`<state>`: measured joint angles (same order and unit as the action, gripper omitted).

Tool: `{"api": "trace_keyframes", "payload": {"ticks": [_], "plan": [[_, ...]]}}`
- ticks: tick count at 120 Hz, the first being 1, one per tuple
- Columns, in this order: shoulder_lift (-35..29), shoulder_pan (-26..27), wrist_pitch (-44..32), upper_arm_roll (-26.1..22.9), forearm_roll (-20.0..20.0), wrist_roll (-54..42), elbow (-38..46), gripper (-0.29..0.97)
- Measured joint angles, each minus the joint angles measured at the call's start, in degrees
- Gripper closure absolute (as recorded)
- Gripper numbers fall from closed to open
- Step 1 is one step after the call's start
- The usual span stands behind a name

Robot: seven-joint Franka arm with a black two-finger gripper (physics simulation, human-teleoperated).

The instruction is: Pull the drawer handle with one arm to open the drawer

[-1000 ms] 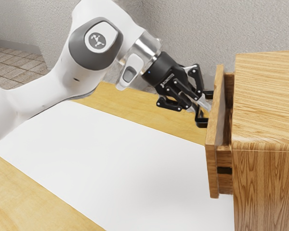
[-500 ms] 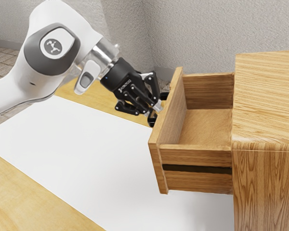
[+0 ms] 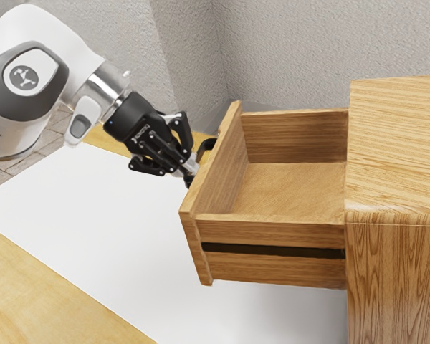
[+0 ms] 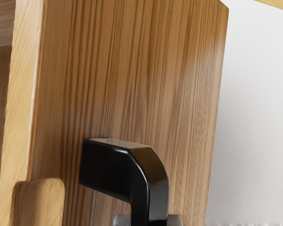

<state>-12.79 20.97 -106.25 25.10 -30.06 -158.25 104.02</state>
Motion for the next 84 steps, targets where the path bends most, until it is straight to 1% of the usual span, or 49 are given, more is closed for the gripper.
{"api": "trace_keyframes", "payload": {"ticks": [27,49,56,70,84], "plan": [[-1.00,-4.42,0.01,0.04,0.58,-0.39,0.80,0.77],[-1.02,-4.95,0.13,0.04,0.72,-0.74,0.80,0.77],[-1.00,-4.97,0.22,0.04,0.87,-0.93,0.79,0.73],[-0.98,-4.99,0.57,0.19,1.42,-1.13,0.78,0.57],[-1.30,-4.96,0.91,0.35,1.70,-1.26,0.74,0.48]]}}
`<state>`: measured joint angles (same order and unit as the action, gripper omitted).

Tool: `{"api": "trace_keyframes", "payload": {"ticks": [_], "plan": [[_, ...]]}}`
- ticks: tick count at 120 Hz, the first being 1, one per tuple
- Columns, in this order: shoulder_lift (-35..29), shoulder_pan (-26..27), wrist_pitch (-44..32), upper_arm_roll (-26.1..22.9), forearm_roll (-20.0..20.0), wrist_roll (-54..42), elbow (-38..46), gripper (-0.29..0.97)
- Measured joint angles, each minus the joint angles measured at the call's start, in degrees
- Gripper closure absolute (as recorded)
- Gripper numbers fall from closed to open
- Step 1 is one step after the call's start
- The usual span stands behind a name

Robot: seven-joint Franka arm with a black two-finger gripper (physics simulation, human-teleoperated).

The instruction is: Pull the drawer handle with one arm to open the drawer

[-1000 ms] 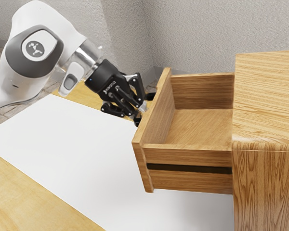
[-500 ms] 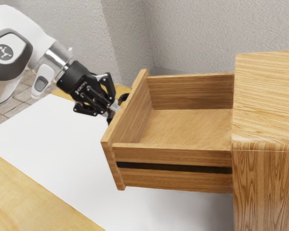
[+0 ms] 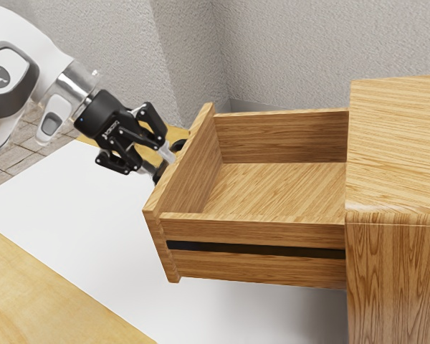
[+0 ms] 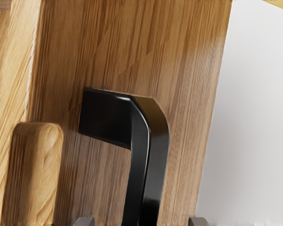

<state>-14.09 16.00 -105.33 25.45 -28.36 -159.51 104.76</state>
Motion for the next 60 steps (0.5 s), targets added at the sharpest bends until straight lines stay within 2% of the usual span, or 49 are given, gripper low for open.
{"api": "trace_keyframes", "payload": {"ticks": [27,31,37,44,48,54,60], "plan": [[-5.35,-1.76,2.45,0.19,0.79,0.00,-2.95,0.40],[-5.93,-1.96,3.89,-0.42,3.57,0.94,-7.47,0.39],[-5.81,-2.21,7.38,-2.72,9.87,3.85,-15.96,0.37],[-2.34,-2.74,13.20,-4.43,17.28,9.86,-23.97,0.32],[0.20,-5.16,16.06,-6.51,20.41,14.38,-26.00,0.27],[3.67,-8.47,19.61,-9.87,23.29,21.71,-27.45,0.21],[6.01,-10.77,22.38,-10.59,23.79,28.53,-27.98,0.17]]}}
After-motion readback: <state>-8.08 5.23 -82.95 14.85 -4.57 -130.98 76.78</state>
